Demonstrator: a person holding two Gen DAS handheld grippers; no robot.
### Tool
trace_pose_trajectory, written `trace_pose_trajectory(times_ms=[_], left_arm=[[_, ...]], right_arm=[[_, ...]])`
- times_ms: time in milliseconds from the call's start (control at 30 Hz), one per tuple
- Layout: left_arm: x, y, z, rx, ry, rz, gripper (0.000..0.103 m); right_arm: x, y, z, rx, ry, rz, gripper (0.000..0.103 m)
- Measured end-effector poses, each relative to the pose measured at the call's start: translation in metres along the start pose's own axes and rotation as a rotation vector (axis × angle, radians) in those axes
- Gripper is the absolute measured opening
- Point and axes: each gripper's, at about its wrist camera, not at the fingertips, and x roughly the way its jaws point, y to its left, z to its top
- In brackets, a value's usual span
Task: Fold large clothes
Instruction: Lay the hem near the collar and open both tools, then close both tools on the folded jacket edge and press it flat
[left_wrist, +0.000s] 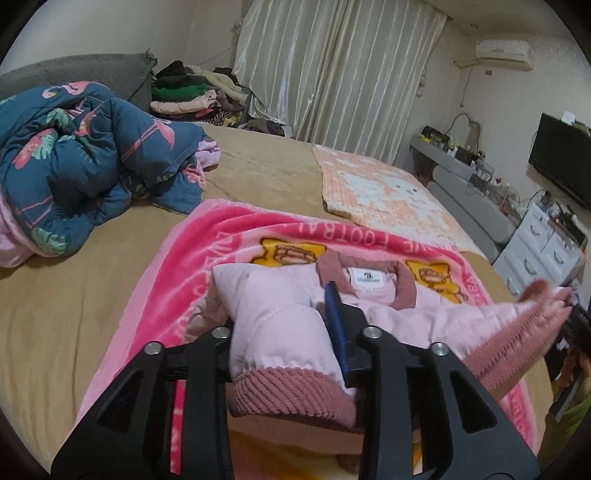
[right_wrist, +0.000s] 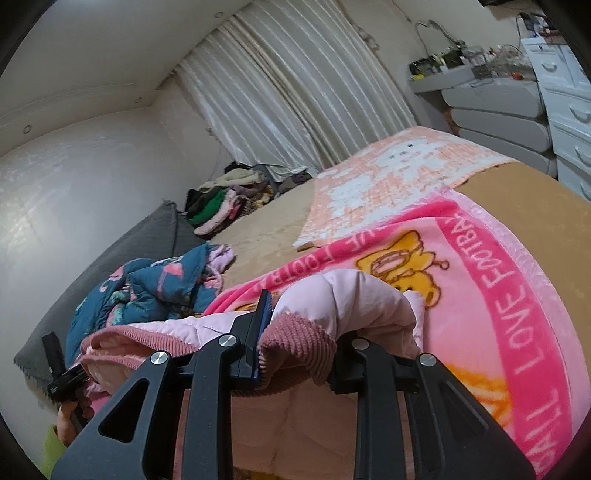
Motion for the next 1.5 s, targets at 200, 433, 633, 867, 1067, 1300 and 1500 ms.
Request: trace_pose_trajectory(times_ms=[200, 433, 633, 867, 1067, 1300, 1500], left_arm=[[0.018, 0.004, 0.010, -0.026, 0.001, -0.036, 0.060], [0.011, 0.012, 0.006, -0.045, -0.051, -0.080, 0.077], [0.011, 0.023, 0.002, -0.010, -0.076, 0.017, 0.087], [0.049, 0.049, -0.030, -0.009, 0.031, 0.117, 0.087], [0.071, 0.068, -0.055, -0.004, 0.098, 0.131, 0.091], [0.094, 0.093, -0.081, -0.045, 0.169, 0.075, 0.094], [0.112, 0.099, -0.099, -0.089, 0.219, -0.007, 0.094]], right_arm=[[0.041, -0.020, 0.011, 0.036, 0.052, -0.063, 0.023], [0.087, -0.033, 0.015, 0.076, 0.116, -0.090, 0.023], [0.122, -0.036, 0.011, 0.040, 0.166, -0.133, 0.026], [0.140, -0.051, 0.011, 0.133, 0.185, -0.086, 0.046], [0.107, -0.044, 0.019, 0.150, 0.110, 0.041, 0.092], [0.071, -0.035, -0.025, -0.206, 0.144, -0.262, 0.099], [0.086, -0.061, -0.072, -0.180, 0.240, -0.264, 0.098]])
